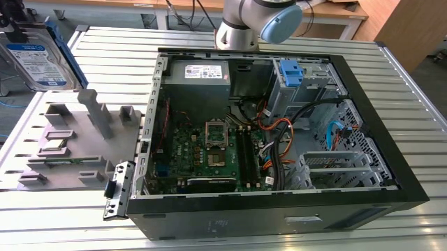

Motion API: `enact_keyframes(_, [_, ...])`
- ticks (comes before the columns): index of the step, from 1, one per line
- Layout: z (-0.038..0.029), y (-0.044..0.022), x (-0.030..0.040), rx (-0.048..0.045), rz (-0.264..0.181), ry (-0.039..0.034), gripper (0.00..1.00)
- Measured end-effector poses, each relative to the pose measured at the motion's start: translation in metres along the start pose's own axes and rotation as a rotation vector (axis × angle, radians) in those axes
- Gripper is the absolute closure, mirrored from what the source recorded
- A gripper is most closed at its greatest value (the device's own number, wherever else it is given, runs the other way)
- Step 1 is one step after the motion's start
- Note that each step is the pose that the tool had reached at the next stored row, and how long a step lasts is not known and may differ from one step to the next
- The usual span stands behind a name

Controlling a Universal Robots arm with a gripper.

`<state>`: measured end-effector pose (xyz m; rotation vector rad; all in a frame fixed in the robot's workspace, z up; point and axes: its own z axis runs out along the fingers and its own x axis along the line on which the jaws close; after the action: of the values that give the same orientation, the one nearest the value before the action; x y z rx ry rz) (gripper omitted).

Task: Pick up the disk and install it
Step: 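Pick up the disk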

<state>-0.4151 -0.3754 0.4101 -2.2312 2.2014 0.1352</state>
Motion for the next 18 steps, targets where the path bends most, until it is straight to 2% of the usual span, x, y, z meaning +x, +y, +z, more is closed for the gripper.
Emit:
enact_keyframes(2, [-0.0001,0.0,0.0,-0.0005,0.0,-0.0001,0.65])
enact_keyframes(4, [-0.0001,0.0,-0.0001,-0.0075,0.001,0.0,0.65])
enact_keyframes(11, [-0.0006,0.0,0.0,-0.0096,0.001,0.0,0.65])
enact_keyframes(14, [-0.0046,0.0002,-0.0003,-0.0094,0.001,-0.0001,0.65])
enact_keyframes(18, [-0.0133,0.0007,-0.0009,-0.0093,0.001,-0.0001,0.65])
